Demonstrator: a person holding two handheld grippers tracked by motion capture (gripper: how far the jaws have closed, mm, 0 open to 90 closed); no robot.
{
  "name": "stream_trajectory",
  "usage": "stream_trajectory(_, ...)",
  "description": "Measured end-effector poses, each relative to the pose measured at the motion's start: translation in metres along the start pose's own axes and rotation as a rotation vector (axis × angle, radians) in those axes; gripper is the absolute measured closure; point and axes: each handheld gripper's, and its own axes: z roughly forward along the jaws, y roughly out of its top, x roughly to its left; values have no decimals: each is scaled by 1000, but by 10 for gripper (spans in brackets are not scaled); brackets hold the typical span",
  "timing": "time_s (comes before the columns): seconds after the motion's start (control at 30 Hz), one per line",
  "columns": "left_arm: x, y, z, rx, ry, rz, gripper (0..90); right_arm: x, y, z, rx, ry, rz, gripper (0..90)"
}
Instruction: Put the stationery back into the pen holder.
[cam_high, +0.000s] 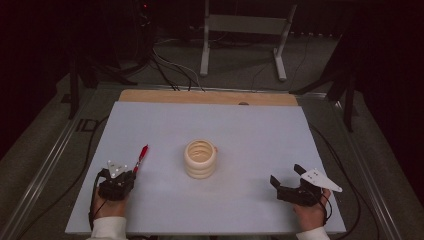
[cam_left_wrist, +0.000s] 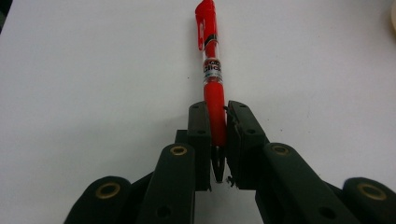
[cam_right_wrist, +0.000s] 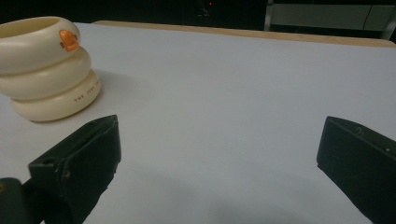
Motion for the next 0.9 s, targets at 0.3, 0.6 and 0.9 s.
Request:
stream_trajectory(0.3, 1, 3, -6, -27, -10, -8, 815, 1, -1, -2, 0, 3, 4, 0)
stream_trajectory(0.6, -3, 9, -18, -78, -32, 24, 814, 1, -2, -2, 1, 1, 5, 0)
stream_trajectory(0.9, -5, 13, -26, -112, -48, 68, 815, 1, -2, -1, 3, 2, 6, 0)
